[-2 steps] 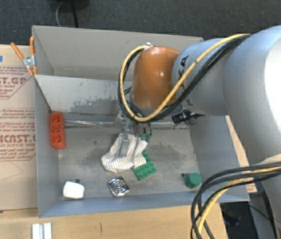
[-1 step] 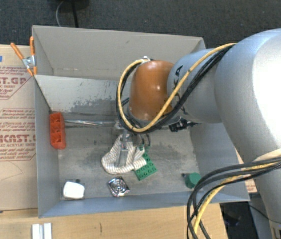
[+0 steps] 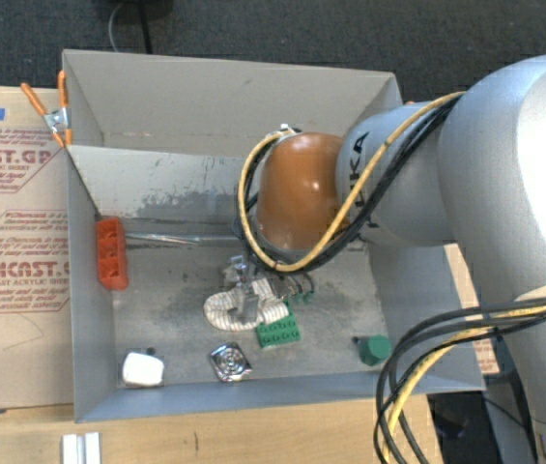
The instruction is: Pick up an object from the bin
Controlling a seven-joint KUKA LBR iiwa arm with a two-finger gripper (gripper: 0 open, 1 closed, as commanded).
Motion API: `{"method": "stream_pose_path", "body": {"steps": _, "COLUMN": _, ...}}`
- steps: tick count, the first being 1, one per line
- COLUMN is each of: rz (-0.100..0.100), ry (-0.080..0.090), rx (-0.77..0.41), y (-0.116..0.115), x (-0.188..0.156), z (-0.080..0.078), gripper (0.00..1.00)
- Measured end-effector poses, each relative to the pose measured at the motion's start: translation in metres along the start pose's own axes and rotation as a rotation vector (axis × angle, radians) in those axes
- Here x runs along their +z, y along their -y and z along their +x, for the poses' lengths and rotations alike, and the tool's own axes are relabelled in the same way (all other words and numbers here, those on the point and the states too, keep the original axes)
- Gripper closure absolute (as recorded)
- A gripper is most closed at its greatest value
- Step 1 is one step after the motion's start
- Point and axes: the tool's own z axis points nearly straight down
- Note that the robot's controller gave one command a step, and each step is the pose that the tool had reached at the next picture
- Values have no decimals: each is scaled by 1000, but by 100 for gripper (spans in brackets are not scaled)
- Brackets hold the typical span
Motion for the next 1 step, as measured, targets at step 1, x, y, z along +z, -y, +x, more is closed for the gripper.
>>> {"method": "stream_pose_path", "body": {"steps": 1, "rz": 0, "ry": 0, "rx": 0, "y": 0, "x": 0, "z": 0, "gripper": 100}}
